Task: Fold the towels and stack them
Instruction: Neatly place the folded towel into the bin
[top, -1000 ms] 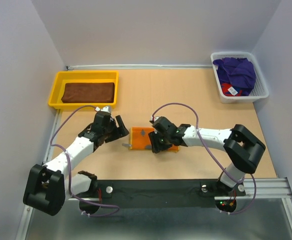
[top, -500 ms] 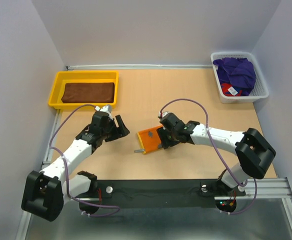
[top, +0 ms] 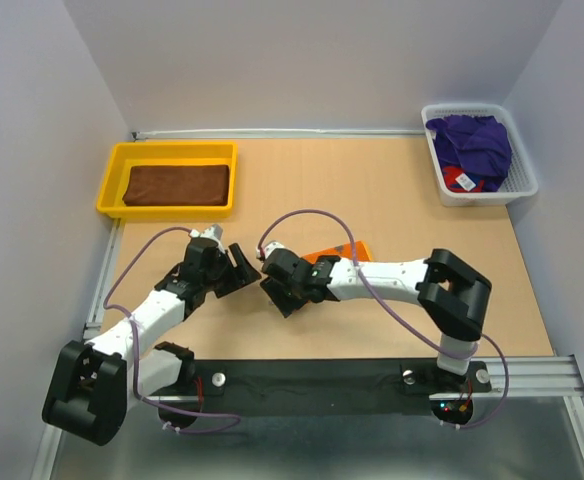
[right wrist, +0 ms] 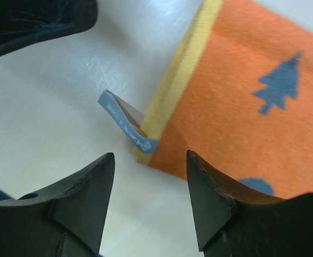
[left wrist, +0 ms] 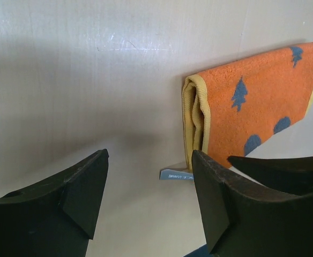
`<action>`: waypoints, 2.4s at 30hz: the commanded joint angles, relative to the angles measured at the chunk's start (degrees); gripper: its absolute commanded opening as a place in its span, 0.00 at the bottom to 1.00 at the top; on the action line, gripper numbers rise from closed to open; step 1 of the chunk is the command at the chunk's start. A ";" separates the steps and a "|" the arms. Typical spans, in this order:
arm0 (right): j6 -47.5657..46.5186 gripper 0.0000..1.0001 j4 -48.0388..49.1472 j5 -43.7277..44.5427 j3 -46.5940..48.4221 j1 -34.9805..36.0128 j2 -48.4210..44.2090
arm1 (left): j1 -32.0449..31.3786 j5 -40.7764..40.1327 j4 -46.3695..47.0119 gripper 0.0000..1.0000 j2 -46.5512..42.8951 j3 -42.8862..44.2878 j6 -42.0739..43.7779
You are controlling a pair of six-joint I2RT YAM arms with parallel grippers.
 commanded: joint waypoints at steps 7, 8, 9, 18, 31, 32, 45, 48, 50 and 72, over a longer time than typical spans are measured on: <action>-0.24 0.57 -0.16 9.78 4.59 4.71 8.23 | 0.06 -1.78 4.14 0.73 -1.68 -1.78 -2.59; 0.11 0.55 -0.25 10.58 4.07 4.89 9.02 | 0.05 -1.87 4.22 0.73 -1.68 -1.87 -2.59; 0.46 0.52 -0.43 11.29 3.71 4.98 9.47 | 0.05 -1.88 4.31 0.73 -1.68 -1.87 -2.68; 2.84 0.06 -0.52 14.37 1.25 5.33 6.66 | -0.03 0.05 6.07 0.74 -0.98 -2.31 -5.22; 4.15 0.01 12.31 14.01 -4.81 5.33 -3.62 | -4.42 3.14 15.38 0.91 4.12 -2.04 -14.80; 4.68 0.01 13.54 14.28 -5.16 5.25 -4.06 | -5.12 2.79 15.91 0.91 5.17 -1.95 -15.33; 6.53 0.01 17.41 13.06 -8.59 5.25 -4.59 | -10.67 0.32 27.59 0.84 14.32 -4.85 -25.61; 6.88 0.00 17.85 12.79 -8.77 5.25 -4.50 | -11.63 -0.99 28.83 0.79 15.20 -5.56 -27.28; 6.97 0.01 18.29 12.70 -8.94 5.33 -4.59 | -12.16 -1.00 29.79 0.76 16.16 -6.08 -27.99; 7.14 0.13 19.26 11.91 -10.79 5.25 -7.04 | -13.31 -7.23 29.29 0.09 18.98 -3.46 -23.88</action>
